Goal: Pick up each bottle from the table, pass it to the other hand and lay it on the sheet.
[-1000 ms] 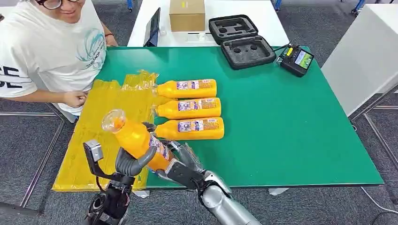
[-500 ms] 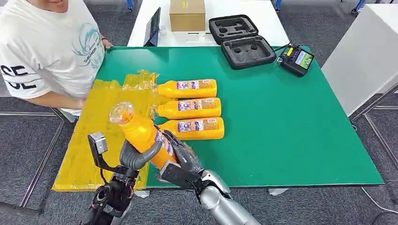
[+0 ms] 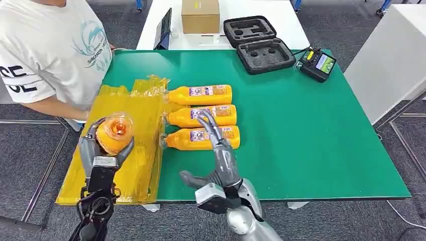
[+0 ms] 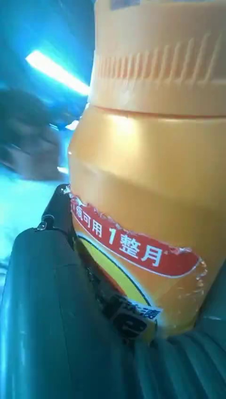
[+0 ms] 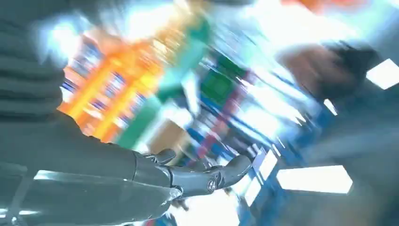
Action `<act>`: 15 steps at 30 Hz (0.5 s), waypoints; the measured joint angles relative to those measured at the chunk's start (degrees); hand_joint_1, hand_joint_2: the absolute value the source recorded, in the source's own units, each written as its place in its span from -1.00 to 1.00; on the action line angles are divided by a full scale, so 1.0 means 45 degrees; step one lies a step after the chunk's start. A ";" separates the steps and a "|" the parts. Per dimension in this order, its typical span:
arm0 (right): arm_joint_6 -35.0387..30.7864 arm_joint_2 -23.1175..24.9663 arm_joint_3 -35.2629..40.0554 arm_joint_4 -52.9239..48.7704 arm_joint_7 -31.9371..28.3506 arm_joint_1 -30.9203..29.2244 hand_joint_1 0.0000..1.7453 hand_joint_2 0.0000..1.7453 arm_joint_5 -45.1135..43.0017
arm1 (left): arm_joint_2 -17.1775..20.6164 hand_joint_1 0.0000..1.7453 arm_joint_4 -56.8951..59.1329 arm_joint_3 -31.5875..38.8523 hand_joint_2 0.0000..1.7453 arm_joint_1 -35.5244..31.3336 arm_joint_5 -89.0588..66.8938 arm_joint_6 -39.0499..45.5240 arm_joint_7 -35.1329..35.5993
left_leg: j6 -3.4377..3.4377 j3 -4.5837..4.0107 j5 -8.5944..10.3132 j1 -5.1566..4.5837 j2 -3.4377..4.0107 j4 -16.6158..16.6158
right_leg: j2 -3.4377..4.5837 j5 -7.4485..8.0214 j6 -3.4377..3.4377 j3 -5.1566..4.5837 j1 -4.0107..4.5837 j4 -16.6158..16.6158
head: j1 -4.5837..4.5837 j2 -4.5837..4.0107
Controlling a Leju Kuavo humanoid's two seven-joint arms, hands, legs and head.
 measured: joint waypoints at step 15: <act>0.0788 -0.0112 -0.0102 -0.1810 -0.0372 0.0560 -1.00 1.00 -0.0066 | 0.1885 1.00 0.2945 0.0431 1.00 -0.2186 -0.7034 -0.5005 0.4079 | -0.0016 0.0005 0.0024 0.0001 0.0006 0.0000 | 0.0013 0.0016 -0.0010 0.0002 0.0002 0.0004 | 0.0000 0.0000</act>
